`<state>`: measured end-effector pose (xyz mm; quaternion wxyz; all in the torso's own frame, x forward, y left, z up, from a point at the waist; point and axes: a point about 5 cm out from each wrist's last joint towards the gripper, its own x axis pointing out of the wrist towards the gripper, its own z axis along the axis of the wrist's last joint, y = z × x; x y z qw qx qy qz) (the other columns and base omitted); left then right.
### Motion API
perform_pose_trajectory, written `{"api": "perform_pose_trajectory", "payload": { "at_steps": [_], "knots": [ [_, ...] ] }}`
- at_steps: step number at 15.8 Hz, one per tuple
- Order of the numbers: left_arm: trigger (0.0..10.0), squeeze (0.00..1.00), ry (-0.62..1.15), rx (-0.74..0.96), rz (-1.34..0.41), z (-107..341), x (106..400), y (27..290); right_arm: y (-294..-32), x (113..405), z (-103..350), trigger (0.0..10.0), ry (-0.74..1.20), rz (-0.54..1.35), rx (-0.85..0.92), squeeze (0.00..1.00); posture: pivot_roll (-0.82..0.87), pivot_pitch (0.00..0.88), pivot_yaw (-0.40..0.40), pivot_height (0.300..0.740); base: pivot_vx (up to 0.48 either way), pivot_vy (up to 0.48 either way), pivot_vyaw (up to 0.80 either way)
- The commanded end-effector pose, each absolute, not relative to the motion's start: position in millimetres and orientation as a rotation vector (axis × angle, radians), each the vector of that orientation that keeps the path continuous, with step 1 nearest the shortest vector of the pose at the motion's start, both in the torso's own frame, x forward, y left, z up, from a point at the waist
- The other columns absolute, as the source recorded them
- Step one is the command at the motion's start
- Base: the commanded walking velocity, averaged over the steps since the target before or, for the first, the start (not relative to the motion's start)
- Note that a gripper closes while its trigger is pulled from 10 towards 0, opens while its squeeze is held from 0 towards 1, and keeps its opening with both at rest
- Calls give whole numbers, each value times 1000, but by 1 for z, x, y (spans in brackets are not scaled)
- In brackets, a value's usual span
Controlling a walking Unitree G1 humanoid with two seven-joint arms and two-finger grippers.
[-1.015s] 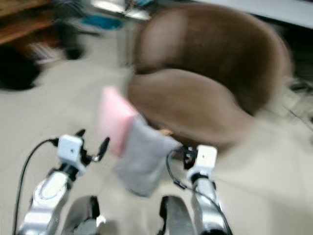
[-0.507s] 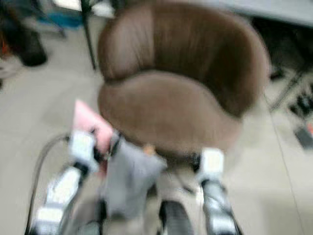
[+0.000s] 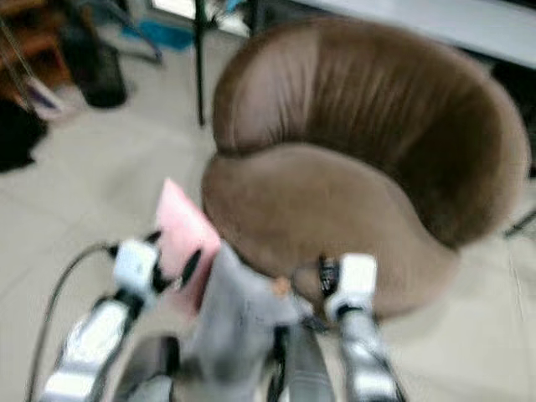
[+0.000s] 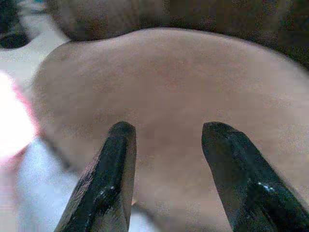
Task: Move the pillow to the sofa from floor
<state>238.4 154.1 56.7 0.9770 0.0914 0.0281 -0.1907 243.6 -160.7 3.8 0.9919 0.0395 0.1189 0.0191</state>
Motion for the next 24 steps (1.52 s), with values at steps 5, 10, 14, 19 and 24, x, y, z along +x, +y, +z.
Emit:
{"api": "perform_pose_trajectory", "payload": {
  "at_steps": [5,10,14,19,24],
  "knots": [
    [10000,0,37,240,-465,52,232,144,-164,236,-2,10000,272,63,93,0,96,72,-98,580,0,0,0],
    [10000,0,33,257,-472,50,228,145,-158,236,-2,10000,285,96,99,0,89,83,-99,540,0,0,0],
    [10000,0,65,261,-487,42,219,150,-147,233,-9,10000,333,139,139,0,85,124,-101,535,0,0,0],
    [10000,0,65,288,-533,54,212,166,-137,243,-11,10000,335,63,308,1000,152,207,-80,535,0,0,0],
    [10000,0,66,322,-628,78,207,190,-141,263,-8,10000,296,-99,516,1000,262,294,-34,535,0,0,0]
  ]
}}
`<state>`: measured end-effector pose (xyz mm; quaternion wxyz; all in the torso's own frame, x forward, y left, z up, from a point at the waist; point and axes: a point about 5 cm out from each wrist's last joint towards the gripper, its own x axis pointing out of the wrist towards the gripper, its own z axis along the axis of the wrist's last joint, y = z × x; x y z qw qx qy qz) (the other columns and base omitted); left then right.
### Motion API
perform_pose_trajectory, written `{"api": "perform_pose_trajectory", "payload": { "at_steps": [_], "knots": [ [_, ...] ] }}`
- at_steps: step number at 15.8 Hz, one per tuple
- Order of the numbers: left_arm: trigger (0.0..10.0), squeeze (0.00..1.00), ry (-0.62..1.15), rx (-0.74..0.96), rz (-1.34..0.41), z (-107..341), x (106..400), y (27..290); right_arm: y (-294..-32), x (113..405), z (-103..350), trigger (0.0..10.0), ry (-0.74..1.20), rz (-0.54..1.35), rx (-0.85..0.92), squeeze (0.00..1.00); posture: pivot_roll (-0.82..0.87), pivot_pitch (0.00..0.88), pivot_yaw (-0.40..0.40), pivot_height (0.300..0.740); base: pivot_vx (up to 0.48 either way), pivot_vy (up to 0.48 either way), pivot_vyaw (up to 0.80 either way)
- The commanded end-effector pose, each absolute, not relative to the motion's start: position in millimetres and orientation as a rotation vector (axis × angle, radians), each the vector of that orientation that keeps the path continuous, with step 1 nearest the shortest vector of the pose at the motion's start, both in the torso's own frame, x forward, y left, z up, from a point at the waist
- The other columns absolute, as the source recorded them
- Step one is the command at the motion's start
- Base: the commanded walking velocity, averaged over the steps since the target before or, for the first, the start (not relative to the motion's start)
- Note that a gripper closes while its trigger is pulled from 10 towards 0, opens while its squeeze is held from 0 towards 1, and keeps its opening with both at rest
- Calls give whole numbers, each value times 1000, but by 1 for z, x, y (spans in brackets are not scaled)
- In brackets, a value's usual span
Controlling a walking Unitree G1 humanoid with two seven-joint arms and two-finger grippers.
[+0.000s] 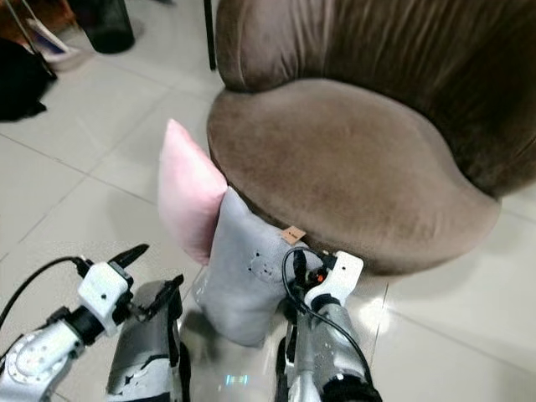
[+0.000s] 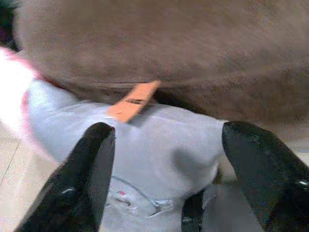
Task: Move the pillow to the sofa from floor
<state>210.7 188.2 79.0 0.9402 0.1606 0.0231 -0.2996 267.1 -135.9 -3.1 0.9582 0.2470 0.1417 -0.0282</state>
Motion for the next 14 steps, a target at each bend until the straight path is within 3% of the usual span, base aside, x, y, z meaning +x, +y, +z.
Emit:
{"api": "perform_pose_trajectory", "payload": {
  "at_steps": [1,5,10,14],
  "knots": [
    [10000,0,63,323,-639,83,206,191,-145,266,-6,10000,286,-122,519,1000,273,299,-27,535,0,0,0],
    [10000,0,55,288,-754,101,207,190,-168,276,-2,10000,256,-284,522,1000,297,315,-8,535,0,0,0],
    [10000,0,82,295,-815,113,210,192,-172,283,-2,10000,298,-332,503,1000,330,347,23,535,0,0,0],
    [10000,0,101,293,-842,119,205,194,-167,292,3,10000,276,-353,647,1000,378,367,33,535,0,0,0]
  ]
}}
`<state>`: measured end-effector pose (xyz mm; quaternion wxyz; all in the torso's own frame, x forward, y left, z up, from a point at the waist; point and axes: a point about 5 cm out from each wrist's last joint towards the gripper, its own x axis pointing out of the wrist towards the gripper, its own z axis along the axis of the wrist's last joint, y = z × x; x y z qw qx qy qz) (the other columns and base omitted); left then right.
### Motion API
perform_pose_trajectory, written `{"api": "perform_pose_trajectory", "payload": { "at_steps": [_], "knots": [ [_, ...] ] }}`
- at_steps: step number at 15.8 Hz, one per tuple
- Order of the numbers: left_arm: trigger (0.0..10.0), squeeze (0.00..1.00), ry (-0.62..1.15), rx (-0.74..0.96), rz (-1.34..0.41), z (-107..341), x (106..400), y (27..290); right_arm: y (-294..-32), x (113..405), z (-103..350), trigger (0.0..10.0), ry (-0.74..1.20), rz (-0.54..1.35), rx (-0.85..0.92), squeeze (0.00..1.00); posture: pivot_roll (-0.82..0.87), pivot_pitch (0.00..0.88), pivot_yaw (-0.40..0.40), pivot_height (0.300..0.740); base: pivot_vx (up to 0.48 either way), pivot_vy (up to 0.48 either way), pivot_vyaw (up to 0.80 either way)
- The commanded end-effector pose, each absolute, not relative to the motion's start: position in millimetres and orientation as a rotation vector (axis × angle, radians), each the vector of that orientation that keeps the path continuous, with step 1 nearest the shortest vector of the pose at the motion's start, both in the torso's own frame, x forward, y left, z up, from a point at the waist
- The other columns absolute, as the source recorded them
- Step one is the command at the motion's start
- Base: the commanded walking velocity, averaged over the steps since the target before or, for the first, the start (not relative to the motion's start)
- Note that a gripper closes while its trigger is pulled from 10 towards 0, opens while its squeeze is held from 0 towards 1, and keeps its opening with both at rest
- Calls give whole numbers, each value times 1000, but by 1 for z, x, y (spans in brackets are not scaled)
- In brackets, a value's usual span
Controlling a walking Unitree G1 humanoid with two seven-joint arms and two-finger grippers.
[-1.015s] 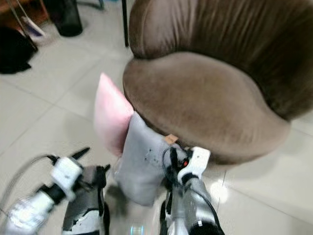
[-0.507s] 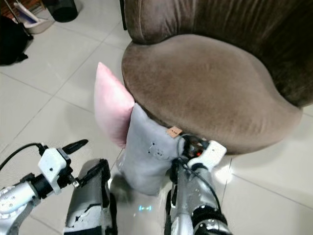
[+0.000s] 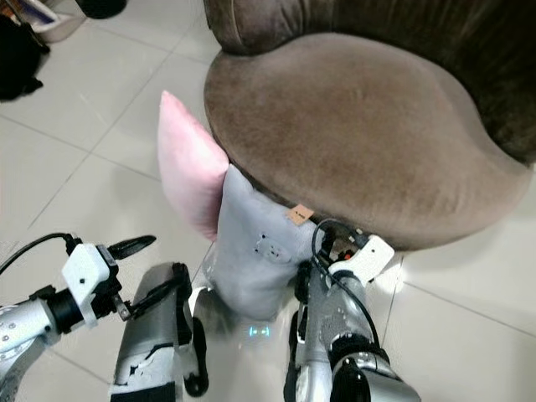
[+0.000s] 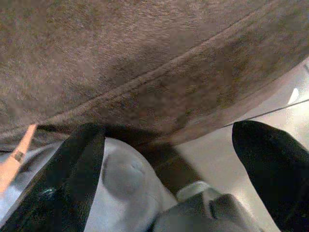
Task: Move the pillow to the sofa from floor
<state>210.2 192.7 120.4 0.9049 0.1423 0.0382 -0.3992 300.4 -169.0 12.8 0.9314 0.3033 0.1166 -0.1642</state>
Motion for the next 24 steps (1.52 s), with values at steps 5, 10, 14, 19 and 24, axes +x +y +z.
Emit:
{"api": "perform_pose_trajectory", "payload": {
  "at_steps": [5,10,14,19,24],
  "knots": [
    [10000,0,125,301,-854,123,201,199,-133,299,3,10000,365,-161,636,0,391,365,31,535,0,0,0],
    [10000,0,132,336,-843,125,203,205,-118,302,8,4863,347,-91,601,0,394,365,35,535,0,0,0],
    [10000,0,135,362,-817,125,205,209,-115,302,9,78,335,-95,606,0,398,365,38,535,0,0,0],
    [10000,0,149,380,-760,124,209,214,-114,302,9,0,333,-93,607,0,396,362,40,535,0,0,0],
    [10000,0,148,395,-766,124,212,216,-113,302,9,0,330,-92,610,0,397,361,40,535,0,0,0]
  ]
}}
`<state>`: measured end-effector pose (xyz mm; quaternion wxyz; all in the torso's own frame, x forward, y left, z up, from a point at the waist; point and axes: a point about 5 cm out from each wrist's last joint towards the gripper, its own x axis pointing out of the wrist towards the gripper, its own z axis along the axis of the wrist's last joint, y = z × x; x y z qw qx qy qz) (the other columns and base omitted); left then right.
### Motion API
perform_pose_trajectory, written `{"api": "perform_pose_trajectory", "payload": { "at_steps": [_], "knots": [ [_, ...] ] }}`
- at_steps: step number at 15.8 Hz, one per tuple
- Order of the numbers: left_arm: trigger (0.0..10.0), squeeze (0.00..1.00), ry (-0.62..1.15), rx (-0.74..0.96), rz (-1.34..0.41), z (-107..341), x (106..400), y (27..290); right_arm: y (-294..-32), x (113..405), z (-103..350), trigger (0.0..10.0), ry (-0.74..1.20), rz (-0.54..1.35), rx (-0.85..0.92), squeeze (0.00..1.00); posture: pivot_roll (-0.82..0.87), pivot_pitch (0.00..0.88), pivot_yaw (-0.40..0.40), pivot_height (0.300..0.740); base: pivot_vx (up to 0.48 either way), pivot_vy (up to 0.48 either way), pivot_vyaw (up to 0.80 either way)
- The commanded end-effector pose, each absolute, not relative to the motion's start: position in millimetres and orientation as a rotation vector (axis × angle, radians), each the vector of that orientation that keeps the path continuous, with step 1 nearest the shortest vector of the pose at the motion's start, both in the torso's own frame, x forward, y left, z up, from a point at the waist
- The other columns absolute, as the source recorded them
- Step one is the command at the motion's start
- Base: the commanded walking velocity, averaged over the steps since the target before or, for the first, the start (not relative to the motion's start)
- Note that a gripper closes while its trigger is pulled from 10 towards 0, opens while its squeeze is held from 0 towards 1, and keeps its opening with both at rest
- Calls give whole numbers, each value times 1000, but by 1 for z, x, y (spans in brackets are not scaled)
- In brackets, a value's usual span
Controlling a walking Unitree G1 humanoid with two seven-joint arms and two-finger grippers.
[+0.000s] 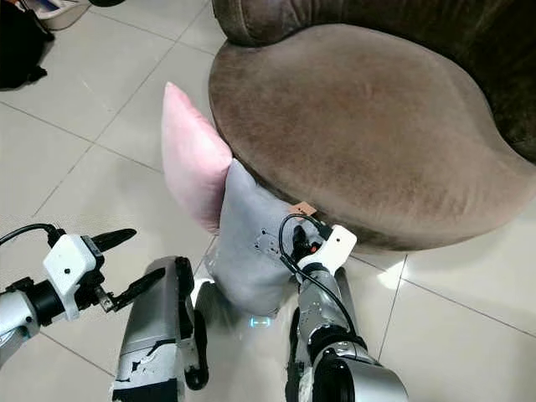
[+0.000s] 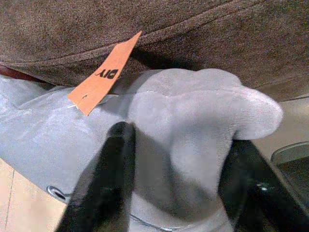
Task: Move the pillow to the sofa from floor
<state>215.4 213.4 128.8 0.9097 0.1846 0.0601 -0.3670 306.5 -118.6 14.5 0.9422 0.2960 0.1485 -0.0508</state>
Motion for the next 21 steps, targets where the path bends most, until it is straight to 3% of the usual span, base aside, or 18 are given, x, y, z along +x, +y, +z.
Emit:
{"api": "perform_pose_trajectory", "payload": {
  "at_steps": [1,16,21],
  "knots": [
    [10000,0,156,398,-772,123,211,215,-113,302,9,0,330,-91,610,0,399,361,40,535,0,0,0],
    [10000,0,245,307,-732,108,217,214,-112,307,15,0,310,-51,616,0,371,336,14,535,0,0,0],
    [10000,0,179,333,-754,105,223,204,-95,306,23,0,230,104,722,0,312,281,-15,535,0,0,0]
  ]
}}
